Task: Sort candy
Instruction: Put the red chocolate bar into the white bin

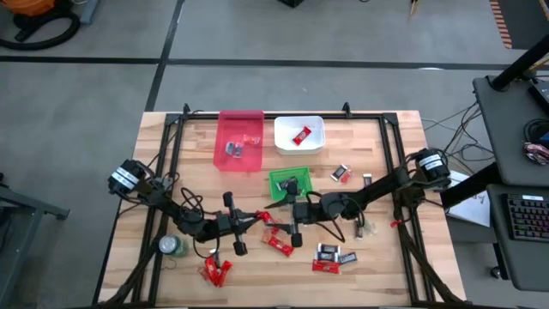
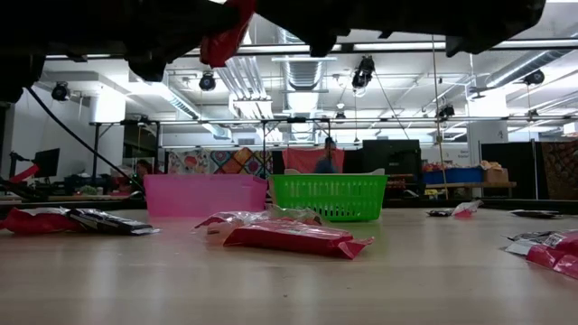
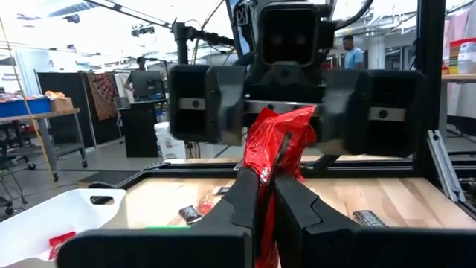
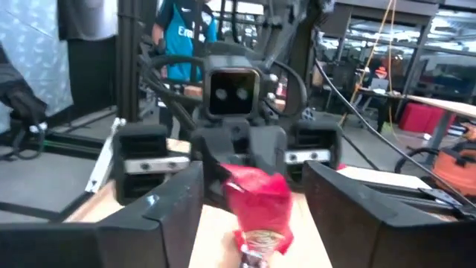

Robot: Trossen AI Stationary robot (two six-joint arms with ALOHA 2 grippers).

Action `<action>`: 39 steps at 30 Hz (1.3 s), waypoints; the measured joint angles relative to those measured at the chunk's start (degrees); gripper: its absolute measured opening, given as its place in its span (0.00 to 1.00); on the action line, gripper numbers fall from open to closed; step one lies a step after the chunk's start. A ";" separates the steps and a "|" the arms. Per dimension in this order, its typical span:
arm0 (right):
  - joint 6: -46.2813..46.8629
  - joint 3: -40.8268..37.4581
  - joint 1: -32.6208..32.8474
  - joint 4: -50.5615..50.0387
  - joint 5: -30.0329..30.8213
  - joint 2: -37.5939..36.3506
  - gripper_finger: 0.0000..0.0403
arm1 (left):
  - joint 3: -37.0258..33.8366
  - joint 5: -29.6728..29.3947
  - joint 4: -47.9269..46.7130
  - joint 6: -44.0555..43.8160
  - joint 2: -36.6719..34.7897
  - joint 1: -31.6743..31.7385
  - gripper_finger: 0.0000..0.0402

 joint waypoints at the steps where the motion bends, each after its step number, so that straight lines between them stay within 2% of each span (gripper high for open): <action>1: 0.01 0.09 -0.14 -0.04 0.01 0.02 0.50 | -0.04 0.00 -0.09 0.00 0.00 0.00 0.00; 5: 1.15 0.09 -0.78 -0.08 -0.28 0.02 0.37 | 0.07 -0.01 -0.07 -0.22 0.00 0.00 0.01; 11: 1.81 0.05 -1.69 -1.07 -2.51 0.04 0.09 | 0.09 -0.86 -0.07 -0.39 0.00 0.37 0.07; 13: 1.62 0.05 -1.83 -1.15 -2.74 0.04 0.04 | 0.09 -2.17 -0.05 -1.04 0.00 0.35 0.08; 19: 1.60 0.01 -3.23 -4.34 -3.15 -2.18 0.02 | 0.03 -3.51 0.07 -4.38 -0.95 0.39 0.16; 23: 1.53 0.48 -5.54 -12.31 -3.16 -5.97 0.02 | -0.03 -4.63 0.05 -3.55 -2.56 0.44 0.27; 27: 1.52 1.59 -9.14 -23.47 -2.52 -10.43 0.02 | -0.54 -10.15 0.16 -1.33 -4.79 0.66 0.37; 30: 1.67 2.51 -12.83 -31.71 -0.80 -13.74 0.02 | -1.12 -14.41 0.06 -0.21 -6.66 1.05 0.42; 32: 1.43 2.77 -15.62 -37.87 2.35 -15.75 0.02 | -1.59 -15.03 0.09 0.19 -7.70 1.53 0.44; 35: 1.58 2.98 -21.18 -45.03 6.64 -17.59 0.02 | -1.94 -14.94 -0.24 0.20 -8.88 2.39 0.44; 39: 4.45 2.96 -30.75 -51.56 6.43 -17.51 0.02 | -1.94 -10.36 -3.18 0.43 -9.82 4.65 0.41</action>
